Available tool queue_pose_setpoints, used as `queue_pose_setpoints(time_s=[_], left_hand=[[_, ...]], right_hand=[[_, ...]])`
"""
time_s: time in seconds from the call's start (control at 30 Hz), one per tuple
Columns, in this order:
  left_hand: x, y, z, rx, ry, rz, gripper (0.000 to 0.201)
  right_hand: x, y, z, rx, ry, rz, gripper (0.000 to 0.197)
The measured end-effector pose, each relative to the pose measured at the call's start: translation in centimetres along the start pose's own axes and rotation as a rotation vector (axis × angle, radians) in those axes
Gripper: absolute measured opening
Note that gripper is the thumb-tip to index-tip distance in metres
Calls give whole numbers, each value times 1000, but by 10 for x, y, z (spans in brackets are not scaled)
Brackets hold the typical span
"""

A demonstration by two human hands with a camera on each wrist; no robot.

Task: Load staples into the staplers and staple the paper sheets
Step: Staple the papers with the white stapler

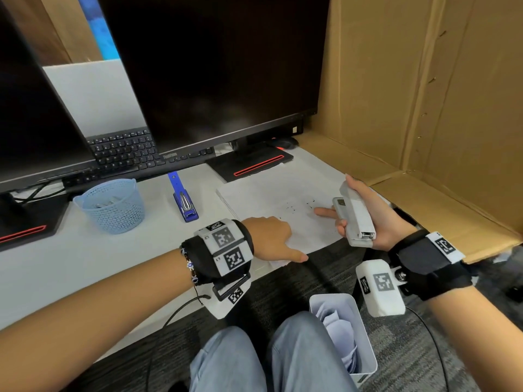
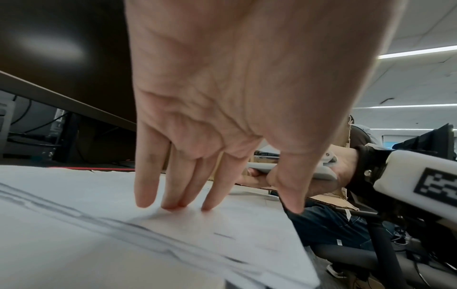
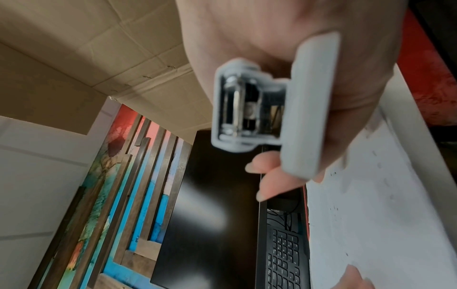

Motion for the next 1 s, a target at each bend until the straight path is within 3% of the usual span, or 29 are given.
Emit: queue_pose_setpoints(time_s=[0.1, 0.27, 0.37, 0.57, 0.6, 0.7, 0.77, 0.87, 1.0], left_hand=[[2, 0, 3, -17, 5, -24, 85], [0, -7, -6, -68, 75, -72, 95], [-1, -7, -7, -84, 123, -76, 83], [17, -4, 2, -120, -161, -76, 36], [17, -6, 2, -117, -143, -52, 43], [3, -16, -4, -100, 22, 22, 91], [-6, -21, -12, -116, 118, -18, 103], [-6, -20, -16, -154, 126, -99, 86], [0, -19, -17, -171, 23, -56, 68]], right_hand=[[2, -2, 5, 5, -2, 4, 53], [5, -6, 12, 32, 2, 20, 54], [3, -9, 15, 45, 12, 24, 50], [2, -12, 15, 34, 4, 9, 45], [2, -12, 16, 35, 2, 9, 44], [3, -12, 18, 48, 2, 15, 44], [3, -12, 18, 48, 4, 18, 44], [2, -12, 19, 51, -1, 17, 46], [0, -15, 19, 50, 1, 14, 44]])
Point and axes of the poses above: each hand's wrist, its own y-axis towards the middle knuckle, its own x-axis out of the back of the hand, z = x × y, the point moved 8 cm from there along y, towards the middle knuckle, and after that the axes turned 3 degrees about -z, right-handed, at the moved point
